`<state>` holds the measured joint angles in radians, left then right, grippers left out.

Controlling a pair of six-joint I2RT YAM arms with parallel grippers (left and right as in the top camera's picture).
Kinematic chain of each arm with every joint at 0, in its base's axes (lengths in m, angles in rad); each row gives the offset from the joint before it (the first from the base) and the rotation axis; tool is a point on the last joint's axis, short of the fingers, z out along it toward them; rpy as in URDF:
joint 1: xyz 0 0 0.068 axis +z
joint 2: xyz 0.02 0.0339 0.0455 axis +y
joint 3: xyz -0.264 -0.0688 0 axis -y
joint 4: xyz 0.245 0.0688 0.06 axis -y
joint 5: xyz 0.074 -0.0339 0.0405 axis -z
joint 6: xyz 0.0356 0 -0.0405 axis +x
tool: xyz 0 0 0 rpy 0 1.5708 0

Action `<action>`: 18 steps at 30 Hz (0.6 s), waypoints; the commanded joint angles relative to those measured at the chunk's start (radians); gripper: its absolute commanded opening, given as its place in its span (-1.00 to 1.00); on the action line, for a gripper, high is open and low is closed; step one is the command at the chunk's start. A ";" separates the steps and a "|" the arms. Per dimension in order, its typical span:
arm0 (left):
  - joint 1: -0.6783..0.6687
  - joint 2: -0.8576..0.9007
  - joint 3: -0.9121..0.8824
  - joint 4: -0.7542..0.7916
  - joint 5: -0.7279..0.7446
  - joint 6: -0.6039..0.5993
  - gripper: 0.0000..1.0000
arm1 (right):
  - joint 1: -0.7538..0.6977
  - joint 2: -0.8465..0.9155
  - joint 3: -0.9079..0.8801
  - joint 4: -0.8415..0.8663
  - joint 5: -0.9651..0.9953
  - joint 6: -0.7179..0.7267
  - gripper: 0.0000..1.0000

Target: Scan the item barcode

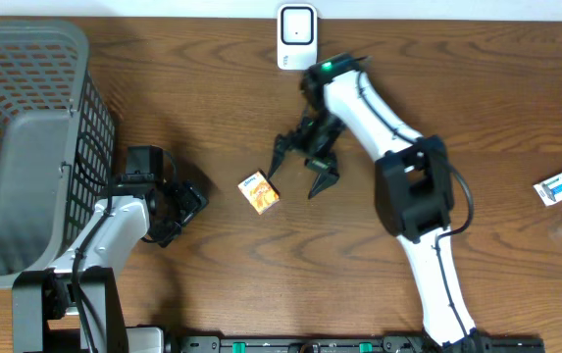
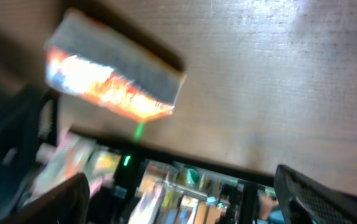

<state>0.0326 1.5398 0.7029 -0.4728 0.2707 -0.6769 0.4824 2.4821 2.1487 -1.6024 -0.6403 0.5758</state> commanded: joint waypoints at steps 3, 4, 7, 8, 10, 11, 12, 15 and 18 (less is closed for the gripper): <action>0.024 0.118 -0.125 -0.042 -0.182 0.014 0.65 | 0.079 -0.031 -0.003 0.093 0.216 0.338 0.88; 0.024 0.118 -0.125 -0.042 -0.182 0.014 0.65 | 0.092 -0.031 -0.003 0.117 0.222 0.367 0.90; 0.024 0.118 -0.125 -0.042 -0.182 0.014 0.65 | 0.128 -0.031 -0.003 0.183 0.248 0.463 0.96; 0.024 0.118 -0.125 -0.042 -0.182 0.014 0.65 | 0.138 -0.031 -0.003 0.196 0.278 0.503 0.97; 0.024 0.118 -0.125 -0.042 -0.182 0.014 0.65 | 0.153 -0.031 -0.003 0.217 0.338 0.566 0.99; 0.024 0.118 -0.125 -0.042 -0.182 0.014 0.65 | 0.158 -0.031 -0.003 0.230 0.352 0.580 0.99; 0.024 0.118 -0.125 -0.042 -0.182 0.014 0.65 | 0.161 -0.031 -0.003 0.236 0.351 0.589 0.98; 0.024 0.118 -0.125 -0.042 -0.182 0.014 0.65 | 0.173 -0.031 -0.003 0.237 0.352 0.621 0.98; 0.024 0.118 -0.125 -0.042 -0.182 0.014 0.65 | 0.188 -0.031 -0.003 0.234 0.351 0.664 0.99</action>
<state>0.0326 1.5398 0.7029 -0.4728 0.2707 -0.6769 0.6510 2.4821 2.1487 -1.3651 -0.3313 1.1477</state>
